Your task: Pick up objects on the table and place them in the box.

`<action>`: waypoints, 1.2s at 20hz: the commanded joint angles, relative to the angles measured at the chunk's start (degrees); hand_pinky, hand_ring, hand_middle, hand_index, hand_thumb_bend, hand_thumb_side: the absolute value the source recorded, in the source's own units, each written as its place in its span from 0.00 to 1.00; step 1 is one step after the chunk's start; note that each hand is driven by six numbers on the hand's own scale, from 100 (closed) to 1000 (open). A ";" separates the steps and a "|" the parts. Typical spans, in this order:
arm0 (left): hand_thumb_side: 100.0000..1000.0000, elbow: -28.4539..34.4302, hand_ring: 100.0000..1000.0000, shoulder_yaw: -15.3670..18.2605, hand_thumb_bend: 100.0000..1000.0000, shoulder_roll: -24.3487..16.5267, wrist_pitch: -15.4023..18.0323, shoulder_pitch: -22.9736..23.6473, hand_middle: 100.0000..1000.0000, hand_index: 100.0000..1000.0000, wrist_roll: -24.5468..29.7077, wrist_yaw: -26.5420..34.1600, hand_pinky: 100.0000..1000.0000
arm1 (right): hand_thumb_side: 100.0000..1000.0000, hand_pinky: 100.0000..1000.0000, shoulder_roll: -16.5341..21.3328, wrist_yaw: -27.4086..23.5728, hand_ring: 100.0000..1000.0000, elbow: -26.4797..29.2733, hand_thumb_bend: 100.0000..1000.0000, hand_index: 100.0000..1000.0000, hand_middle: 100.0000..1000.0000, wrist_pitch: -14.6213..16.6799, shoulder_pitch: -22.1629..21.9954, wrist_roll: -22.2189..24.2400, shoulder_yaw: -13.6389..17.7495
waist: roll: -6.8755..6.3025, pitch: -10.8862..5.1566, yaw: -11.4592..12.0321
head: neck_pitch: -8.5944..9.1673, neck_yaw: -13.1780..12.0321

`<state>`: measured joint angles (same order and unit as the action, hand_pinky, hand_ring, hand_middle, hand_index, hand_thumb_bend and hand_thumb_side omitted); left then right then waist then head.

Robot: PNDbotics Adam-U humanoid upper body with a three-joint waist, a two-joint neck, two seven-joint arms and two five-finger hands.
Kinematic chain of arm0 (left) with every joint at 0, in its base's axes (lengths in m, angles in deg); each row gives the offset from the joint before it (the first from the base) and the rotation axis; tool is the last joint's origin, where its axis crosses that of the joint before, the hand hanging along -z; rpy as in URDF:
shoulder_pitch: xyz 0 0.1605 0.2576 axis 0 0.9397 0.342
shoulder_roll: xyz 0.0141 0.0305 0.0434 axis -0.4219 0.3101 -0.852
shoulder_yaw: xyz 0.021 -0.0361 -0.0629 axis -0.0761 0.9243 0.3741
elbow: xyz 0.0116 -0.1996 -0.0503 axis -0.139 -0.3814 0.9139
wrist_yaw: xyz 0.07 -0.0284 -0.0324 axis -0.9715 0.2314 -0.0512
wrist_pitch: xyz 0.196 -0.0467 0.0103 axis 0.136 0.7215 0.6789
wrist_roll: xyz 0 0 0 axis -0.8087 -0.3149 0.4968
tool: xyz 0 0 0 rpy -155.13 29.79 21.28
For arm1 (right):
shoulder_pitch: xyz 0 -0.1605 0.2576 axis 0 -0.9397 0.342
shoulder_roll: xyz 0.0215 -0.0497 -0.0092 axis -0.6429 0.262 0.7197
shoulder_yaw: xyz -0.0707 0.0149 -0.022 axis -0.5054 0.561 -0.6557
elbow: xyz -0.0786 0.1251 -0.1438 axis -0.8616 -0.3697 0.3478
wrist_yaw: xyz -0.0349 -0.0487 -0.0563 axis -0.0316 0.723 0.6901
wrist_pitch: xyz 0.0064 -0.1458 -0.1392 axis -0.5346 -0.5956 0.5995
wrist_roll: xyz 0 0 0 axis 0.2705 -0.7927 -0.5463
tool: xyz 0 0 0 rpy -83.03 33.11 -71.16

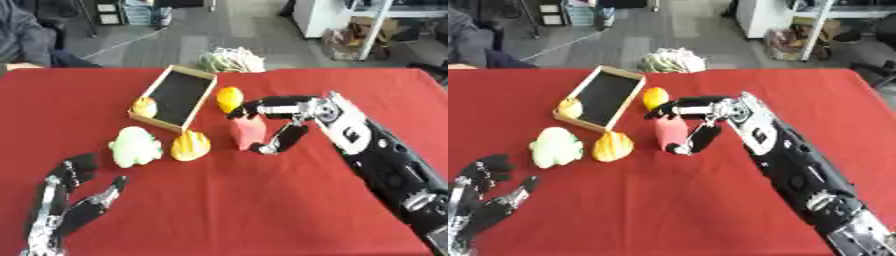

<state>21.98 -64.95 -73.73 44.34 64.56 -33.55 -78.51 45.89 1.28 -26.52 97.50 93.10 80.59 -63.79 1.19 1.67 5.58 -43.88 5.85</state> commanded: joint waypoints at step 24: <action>0.11 0.71 0.68 -0.45 0.64 0.06 -0.02 -0.27 0.50 0.69 0.59 0.27 0.71 | 0.02 0.98 -2.23 11.04 1.00 -10.29 0.21 1.00 0.98 0.42 4.56 -11.35 8.43 | -1.78 -1.51 1.72 | -0.23 1.81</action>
<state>21.98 -65.29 -73.41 44.27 64.56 -33.10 -78.33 42.81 11.90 -36.94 98.29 96.17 69.35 -56.05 0.33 1.62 7.21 -43.88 7.46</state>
